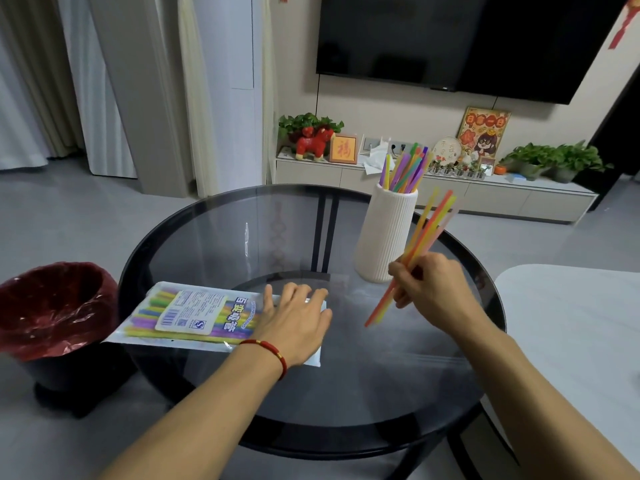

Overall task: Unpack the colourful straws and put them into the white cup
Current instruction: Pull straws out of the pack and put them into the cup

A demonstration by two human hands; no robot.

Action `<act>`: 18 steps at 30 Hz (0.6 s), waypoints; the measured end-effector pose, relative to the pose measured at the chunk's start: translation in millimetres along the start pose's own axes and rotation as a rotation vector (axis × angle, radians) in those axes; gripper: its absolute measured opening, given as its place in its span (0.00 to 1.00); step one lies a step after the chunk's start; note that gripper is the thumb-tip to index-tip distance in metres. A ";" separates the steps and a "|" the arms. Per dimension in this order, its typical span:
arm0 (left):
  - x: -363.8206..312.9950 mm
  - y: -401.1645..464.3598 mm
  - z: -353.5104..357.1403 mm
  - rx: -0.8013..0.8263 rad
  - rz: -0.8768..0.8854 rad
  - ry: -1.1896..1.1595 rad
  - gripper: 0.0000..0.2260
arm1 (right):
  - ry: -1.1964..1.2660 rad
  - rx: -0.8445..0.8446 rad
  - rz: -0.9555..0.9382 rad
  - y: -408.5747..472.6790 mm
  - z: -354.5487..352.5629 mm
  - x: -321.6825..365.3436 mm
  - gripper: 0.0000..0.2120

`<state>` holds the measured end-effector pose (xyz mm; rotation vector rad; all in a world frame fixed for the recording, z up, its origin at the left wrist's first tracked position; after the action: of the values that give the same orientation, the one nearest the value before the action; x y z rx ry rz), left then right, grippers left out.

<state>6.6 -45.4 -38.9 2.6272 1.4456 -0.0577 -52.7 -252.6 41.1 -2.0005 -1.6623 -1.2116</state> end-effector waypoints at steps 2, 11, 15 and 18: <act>-6.0 0.3 -5.8 -0.078 -0.005 0.025 0.20 | 0.142 -0.067 0.005 0.2 -8.0 0.7 0.11; -32.9 3.9 -35.9 -0.367 -0.019 -0.009 0.18 | 0.769 -0.404 0.121 21.7 -51.5 6.3 0.11; -28.9 5.0 -40.0 -0.375 -0.043 -0.063 0.17 | 0.847 -0.530 -0.029 47.6 -83.7 32.2 0.10; -23.6 6.1 -42.0 -0.363 -0.057 -0.102 0.16 | 0.766 -0.611 -0.081 65.8 -100.0 47.3 0.11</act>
<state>-2.4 -62.4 5.7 2.2600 1.3517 0.0584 -35.7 -307.2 156.4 -1.3876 -1.0573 -2.3379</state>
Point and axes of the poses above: each hand's wrist, its own y-axis towards the middle knuckle, its own z-axis out of the palm, x = y × z, the point moved 4 cm from there along y, towards the middle knuckle, and after that the axes turned 9 degrees about y, right-handed, at the moved point
